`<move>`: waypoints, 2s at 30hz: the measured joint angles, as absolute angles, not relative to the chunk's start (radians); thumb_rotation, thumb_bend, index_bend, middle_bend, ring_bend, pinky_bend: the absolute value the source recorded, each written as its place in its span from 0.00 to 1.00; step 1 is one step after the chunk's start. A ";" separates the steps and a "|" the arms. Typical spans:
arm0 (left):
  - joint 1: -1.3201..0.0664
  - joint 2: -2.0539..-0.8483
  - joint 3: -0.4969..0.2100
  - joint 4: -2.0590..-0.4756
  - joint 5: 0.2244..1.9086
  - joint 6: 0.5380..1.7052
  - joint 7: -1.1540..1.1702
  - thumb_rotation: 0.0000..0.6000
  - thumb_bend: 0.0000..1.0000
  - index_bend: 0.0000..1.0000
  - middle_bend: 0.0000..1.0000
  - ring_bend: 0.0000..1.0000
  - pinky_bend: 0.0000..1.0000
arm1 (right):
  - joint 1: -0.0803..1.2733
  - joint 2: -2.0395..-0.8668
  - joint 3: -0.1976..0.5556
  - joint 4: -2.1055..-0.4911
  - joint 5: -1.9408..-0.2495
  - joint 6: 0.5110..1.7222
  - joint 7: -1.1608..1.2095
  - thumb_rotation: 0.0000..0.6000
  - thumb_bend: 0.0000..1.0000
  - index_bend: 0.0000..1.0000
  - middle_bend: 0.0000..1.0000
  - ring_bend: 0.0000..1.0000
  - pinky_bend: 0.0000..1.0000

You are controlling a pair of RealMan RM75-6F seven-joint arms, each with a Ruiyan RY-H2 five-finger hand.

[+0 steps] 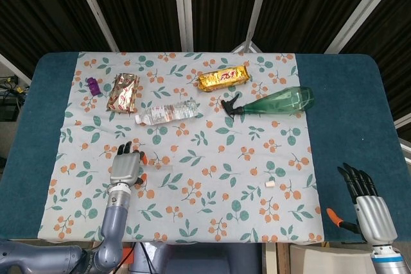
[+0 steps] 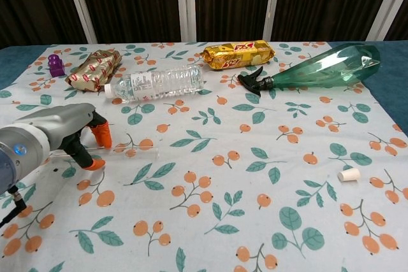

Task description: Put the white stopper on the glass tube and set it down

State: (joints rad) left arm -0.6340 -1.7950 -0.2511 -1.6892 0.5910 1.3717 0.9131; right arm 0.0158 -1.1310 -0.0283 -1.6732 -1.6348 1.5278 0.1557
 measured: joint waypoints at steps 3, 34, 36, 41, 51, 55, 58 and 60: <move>-0.639 -1.797 -0.253 -1.683 0.583 1.374 0.917 1.00 0.43 0.46 0.33 0.00 0.00 | 0.016 -1.131 -0.028 -1.673 -1.635 1.528 0.155 1.00 0.29 0.00 0.00 0.00 0.00; -0.670 -1.836 -0.254 -1.658 0.543 1.406 0.943 1.00 0.53 0.58 0.46 0.02 0.00 | 0.016 -1.131 -0.031 -1.672 -1.644 1.534 0.182 1.00 0.29 0.00 0.00 0.00 0.00; -0.670 -1.836 -0.256 -1.660 0.550 1.406 0.934 1.00 0.56 0.58 0.47 0.03 0.00 | 0.016 -1.131 -0.030 -1.673 -1.643 1.534 0.183 1.00 0.29 0.00 0.00 0.00 0.00; -0.668 -1.828 -0.268 -1.675 0.570 1.401 0.902 1.00 0.58 0.60 0.49 0.04 0.00 | 0.016 -1.129 -0.031 -1.674 -1.643 1.534 0.184 1.00 0.29 0.00 0.00 0.00 0.00; -0.661 -1.774 -0.283 -1.726 0.683 1.368 0.791 1.00 0.61 0.61 0.50 0.04 0.00 | 0.015 -1.130 -0.030 -1.675 -1.642 1.536 0.180 1.00 0.29 0.00 0.00 0.00 0.00; -0.653 -1.746 -0.281 -1.744 0.731 1.350 0.736 1.00 0.61 0.61 0.50 0.04 0.00 | 0.014 -1.129 -0.030 -1.676 -1.642 1.536 0.179 1.00 0.29 0.00 0.00 0.00 0.00; -0.649 -1.727 -0.285 -1.754 0.759 1.337 0.699 1.00 0.61 0.61 0.50 0.04 0.00 | 0.015 -1.130 -0.029 -1.677 -1.641 1.535 0.176 1.00 0.29 0.00 0.00 0.00 0.00; -0.649 -1.712 -0.289 -1.762 0.776 1.327 0.677 1.00 0.61 0.61 0.50 0.04 0.00 | 0.016 -1.130 -0.029 -1.679 -1.638 1.531 0.172 1.00 0.29 0.00 0.00 0.00 0.00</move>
